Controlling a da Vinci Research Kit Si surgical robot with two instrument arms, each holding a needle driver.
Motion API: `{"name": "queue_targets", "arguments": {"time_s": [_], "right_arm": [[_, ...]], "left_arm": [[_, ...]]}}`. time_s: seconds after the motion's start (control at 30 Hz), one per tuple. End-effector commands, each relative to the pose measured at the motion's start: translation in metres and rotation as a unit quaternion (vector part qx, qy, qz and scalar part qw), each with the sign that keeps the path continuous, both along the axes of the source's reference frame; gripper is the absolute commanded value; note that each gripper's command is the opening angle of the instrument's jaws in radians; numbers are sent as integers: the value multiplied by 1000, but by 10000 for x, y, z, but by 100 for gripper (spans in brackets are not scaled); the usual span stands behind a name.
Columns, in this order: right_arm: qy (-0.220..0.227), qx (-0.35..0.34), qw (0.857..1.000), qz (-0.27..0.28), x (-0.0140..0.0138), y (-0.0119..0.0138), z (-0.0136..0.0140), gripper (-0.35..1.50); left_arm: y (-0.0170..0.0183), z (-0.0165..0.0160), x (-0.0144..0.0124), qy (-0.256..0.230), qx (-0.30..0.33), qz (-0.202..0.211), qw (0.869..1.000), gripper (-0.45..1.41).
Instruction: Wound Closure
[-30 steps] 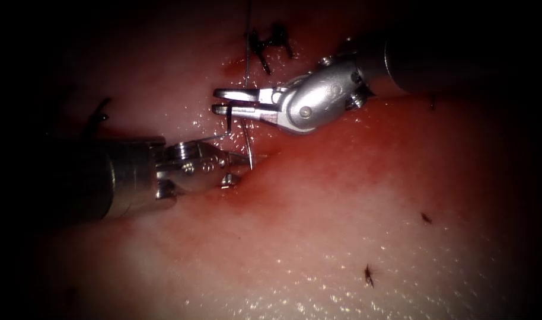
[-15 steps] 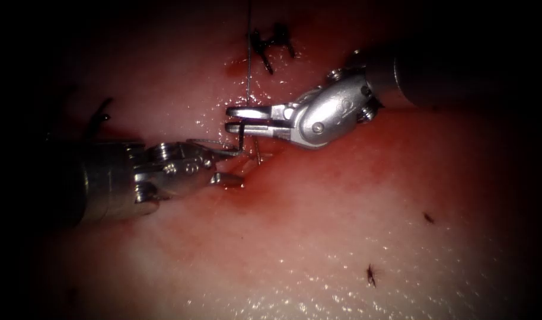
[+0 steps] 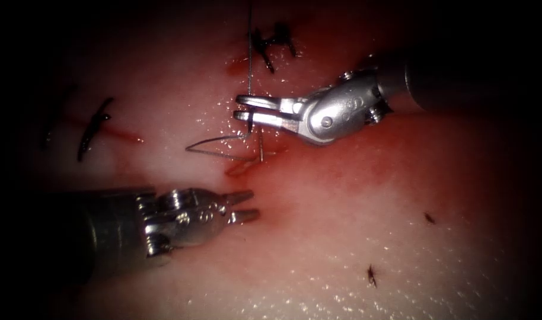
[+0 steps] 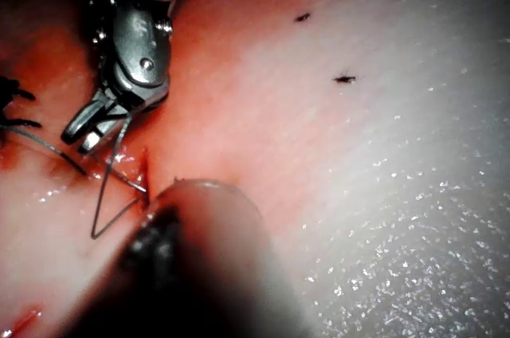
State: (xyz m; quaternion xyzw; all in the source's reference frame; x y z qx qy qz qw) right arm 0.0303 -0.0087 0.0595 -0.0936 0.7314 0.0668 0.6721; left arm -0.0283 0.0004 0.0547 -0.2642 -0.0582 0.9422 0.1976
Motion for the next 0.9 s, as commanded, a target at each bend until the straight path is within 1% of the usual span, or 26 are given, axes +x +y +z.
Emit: {"name": "queue_targets", "arguments": {"time_s": [0.03, 0.27, 0.5, 0.63, 0.77, 0.9], "right_arm": [[-2, 8, 1000, -1, 7, -5, 7, -35], [-8, 54, 998, -8, 8, 1, 12, -35], [-4, 93, 995, -22, 7, 3, 14, -35], [0, 110, 994, -23, 7, 4, 13, -35], [9, 132, 991, -29, 6, 6, 11, -35], [19, 152, 988, -30, 6, 8, 10, -35]], "left_arm": [[-6, 7, -8, -2, 0, 4, 1000, 27], [-27, 4, -20, -13, -3, 13, 1000, 27], [-37, -14, -33, -13, -9, 24, 1000, 25], [-41, -16, -41, -16, -10, 28, 999, 24], [-44, -14, -42, -17, -13, 31, 999, 24], [-44, -11, -37, -19, -15, 34, 999, 22]]}}
